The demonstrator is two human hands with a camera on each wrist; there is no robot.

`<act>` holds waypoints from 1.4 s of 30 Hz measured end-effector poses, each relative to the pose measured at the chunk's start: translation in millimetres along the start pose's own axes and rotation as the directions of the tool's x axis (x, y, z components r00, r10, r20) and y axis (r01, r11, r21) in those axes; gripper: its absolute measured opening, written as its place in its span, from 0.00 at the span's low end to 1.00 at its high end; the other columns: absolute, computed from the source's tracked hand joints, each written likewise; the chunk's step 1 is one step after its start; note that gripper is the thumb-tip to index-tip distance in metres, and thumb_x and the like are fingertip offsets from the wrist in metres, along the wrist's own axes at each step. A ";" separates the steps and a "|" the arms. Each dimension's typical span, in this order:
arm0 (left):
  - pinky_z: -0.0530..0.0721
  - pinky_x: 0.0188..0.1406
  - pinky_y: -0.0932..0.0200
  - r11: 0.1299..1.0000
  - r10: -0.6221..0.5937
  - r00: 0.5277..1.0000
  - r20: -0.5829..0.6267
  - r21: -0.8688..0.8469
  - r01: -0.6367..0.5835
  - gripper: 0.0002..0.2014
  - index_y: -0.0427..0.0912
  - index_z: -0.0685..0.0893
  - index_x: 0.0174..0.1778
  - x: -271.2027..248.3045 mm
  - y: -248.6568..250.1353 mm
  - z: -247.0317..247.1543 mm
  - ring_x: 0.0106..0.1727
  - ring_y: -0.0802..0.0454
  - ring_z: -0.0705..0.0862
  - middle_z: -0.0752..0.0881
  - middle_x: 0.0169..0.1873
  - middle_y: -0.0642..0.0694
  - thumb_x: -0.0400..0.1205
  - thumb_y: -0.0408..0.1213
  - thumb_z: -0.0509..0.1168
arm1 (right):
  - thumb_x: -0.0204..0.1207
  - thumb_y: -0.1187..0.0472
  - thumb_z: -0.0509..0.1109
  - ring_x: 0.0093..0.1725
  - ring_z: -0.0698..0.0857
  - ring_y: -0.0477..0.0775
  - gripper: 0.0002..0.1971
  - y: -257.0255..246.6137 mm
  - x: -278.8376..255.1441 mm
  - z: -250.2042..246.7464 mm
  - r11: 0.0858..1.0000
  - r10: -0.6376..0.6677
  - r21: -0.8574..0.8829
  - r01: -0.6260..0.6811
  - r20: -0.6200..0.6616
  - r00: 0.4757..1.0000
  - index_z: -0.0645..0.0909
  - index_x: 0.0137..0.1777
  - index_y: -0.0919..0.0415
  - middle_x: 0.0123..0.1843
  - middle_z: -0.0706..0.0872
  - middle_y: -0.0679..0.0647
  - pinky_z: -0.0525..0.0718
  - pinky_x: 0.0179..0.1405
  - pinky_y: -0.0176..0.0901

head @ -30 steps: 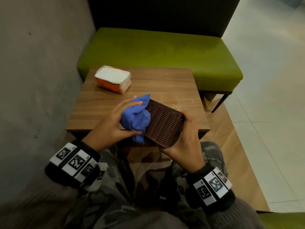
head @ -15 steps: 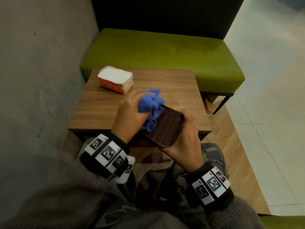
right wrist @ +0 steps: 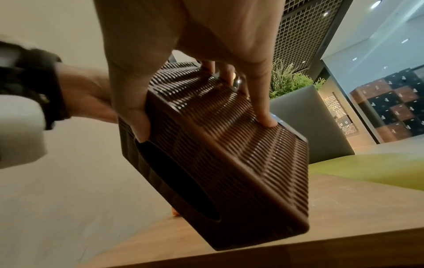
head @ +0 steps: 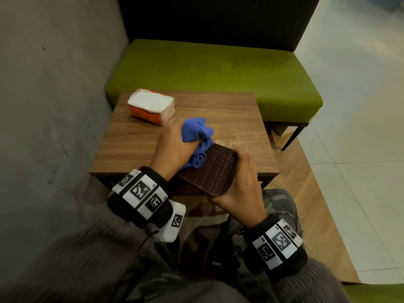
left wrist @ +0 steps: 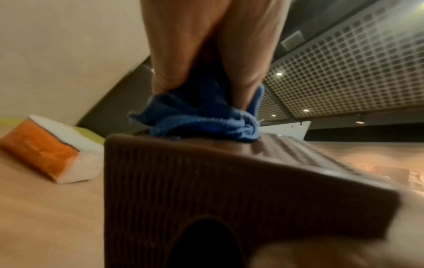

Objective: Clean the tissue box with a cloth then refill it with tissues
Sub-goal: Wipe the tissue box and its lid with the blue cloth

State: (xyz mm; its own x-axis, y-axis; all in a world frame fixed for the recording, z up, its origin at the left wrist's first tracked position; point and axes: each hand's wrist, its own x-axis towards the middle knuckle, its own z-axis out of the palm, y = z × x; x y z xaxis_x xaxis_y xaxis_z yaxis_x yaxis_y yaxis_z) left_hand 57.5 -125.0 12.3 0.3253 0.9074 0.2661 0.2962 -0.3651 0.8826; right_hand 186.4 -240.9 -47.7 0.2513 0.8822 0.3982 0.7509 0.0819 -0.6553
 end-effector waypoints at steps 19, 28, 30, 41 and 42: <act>0.77 0.57 0.64 0.949 0.268 0.962 0.051 0.157 -0.273 0.11 0.38 0.85 0.53 -5.5 -6.1 -6.9 0.55 0.54 0.79 0.80 0.52 0.44 0.76 0.35 0.71 | 0.59 0.42 0.83 0.63 0.78 0.55 0.46 -3.7 2.5 -2.6 0.994 0.025 0.108 -0.018 -0.069 0.997 0.68 0.72 0.63 0.64 0.76 0.54 0.81 0.59 0.54; 0.75 0.69 0.53 0.840 0.474 0.813 0.338 0.104 -0.533 0.20 0.47 0.79 0.65 -46.5 -17.2 -1.6 0.70 0.49 0.75 0.74 0.69 0.43 0.76 0.37 0.70 | 0.61 0.48 0.82 0.61 0.79 0.59 0.42 4.6 4.4 -4.8 0.994 -0.044 0.099 0.049 -0.058 0.997 0.66 0.70 0.61 0.63 0.76 0.59 0.81 0.60 0.57; 0.76 0.67 0.60 0.941 0.320 0.941 0.106 0.078 -0.329 0.18 0.47 0.81 0.63 -35.8 -32.9 -13.2 0.67 0.58 0.77 0.76 0.66 0.46 0.76 0.36 0.69 | 0.58 0.46 0.85 0.64 0.78 0.56 0.47 4.9 3.2 -5.1 0.994 -0.012 0.108 0.019 -0.060 0.998 0.68 0.72 0.65 0.64 0.76 0.57 0.80 0.61 0.57; 0.86 0.48 0.60 0.843 -0.377 0.925 -0.048 -0.431 0.321 0.04 0.49 0.85 0.47 -31.0 -24.4 -19.4 0.45 0.57 0.89 0.91 0.40 0.51 0.78 0.40 0.69 | 0.59 0.40 0.83 0.64 0.79 0.57 0.47 3.8 1.5 -16.4 0.980 -0.066 0.185 0.069 -0.024 0.998 0.61 0.73 0.50 0.64 0.76 0.58 0.79 0.63 0.51; 0.87 0.39 0.64 0.758 -0.461 0.887 0.038 -0.503 0.416 0.02 0.48 0.84 0.45 -25.2 -20.9 -23.2 0.39 0.60 0.89 0.91 0.35 0.52 0.79 0.39 0.66 | 0.60 0.40 0.82 0.64 0.79 0.58 0.46 1.9 -1.9 -18.1 0.973 -0.101 0.208 0.099 -0.003 0.995 0.61 0.73 0.49 0.65 0.75 0.57 0.80 0.61 0.55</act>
State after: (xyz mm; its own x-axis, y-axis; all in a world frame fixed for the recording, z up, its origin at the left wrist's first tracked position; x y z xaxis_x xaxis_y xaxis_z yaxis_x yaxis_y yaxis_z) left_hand 22.3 -135.4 -3.9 0.1859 0.9649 -0.1857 -0.0922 0.2053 0.9744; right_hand 198.3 -250.8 -38.1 0.1759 0.8681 0.4642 0.6287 0.2638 -0.7315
